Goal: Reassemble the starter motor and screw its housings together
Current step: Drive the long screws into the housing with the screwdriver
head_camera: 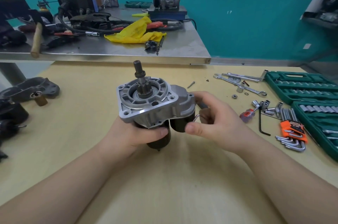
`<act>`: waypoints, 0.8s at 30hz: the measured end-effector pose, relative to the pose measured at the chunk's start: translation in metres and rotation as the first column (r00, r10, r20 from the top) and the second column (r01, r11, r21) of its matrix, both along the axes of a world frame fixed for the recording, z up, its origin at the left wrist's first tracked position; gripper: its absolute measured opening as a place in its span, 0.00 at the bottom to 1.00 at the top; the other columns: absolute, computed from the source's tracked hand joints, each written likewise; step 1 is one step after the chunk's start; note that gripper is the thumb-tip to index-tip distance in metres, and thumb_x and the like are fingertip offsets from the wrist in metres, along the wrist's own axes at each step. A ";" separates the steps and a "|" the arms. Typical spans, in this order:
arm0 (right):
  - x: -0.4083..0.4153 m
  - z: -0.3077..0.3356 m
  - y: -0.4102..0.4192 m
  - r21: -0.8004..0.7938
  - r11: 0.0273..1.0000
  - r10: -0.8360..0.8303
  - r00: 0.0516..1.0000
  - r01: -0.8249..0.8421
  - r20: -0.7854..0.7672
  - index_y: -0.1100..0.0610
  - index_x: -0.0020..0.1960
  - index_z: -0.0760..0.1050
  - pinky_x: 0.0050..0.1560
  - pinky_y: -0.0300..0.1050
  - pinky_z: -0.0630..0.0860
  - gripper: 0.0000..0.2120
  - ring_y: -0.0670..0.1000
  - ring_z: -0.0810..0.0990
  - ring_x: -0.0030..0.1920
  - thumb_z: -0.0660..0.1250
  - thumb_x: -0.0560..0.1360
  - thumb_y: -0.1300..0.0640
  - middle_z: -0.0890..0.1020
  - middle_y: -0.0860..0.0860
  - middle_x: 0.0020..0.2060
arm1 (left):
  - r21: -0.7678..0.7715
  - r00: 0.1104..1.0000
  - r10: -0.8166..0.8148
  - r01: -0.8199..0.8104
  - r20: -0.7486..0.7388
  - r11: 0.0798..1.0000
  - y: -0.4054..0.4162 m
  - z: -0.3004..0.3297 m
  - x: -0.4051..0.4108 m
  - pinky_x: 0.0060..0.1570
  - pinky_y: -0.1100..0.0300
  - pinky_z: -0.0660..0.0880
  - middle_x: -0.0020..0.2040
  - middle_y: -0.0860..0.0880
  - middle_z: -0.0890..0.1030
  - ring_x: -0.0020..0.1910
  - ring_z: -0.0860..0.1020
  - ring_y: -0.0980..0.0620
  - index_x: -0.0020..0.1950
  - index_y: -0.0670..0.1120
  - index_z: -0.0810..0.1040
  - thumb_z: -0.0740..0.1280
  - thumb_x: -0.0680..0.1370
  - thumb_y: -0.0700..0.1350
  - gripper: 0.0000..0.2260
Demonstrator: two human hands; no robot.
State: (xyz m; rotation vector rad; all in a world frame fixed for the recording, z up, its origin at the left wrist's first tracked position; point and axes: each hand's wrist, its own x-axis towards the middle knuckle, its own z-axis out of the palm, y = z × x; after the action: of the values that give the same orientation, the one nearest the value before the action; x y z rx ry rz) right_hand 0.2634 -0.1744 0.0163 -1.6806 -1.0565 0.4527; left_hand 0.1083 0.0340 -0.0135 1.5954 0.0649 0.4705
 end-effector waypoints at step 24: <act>0.097 0.016 0.095 -0.437 0.685 -0.090 0.664 0.583 0.743 0.48 0.68 0.81 0.60 0.53 0.80 0.19 0.59 0.81 0.63 0.61 0.82 0.59 0.83 0.52 0.64 | -0.050 0.990 -0.126 0.129 0.060 0.990 0.003 0.003 -0.006 0.66 0.56 0.78 0.71 0.44 0.82 0.72 0.79 0.43 0.74 0.43 0.78 0.78 0.73 0.42 0.29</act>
State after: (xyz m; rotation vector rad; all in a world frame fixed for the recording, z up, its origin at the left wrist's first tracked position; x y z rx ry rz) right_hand 0.3609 -0.0793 0.0323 -2.7774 -1.0653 -0.1342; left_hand 0.1027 0.0368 -0.0104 1.5226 -0.0669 0.4101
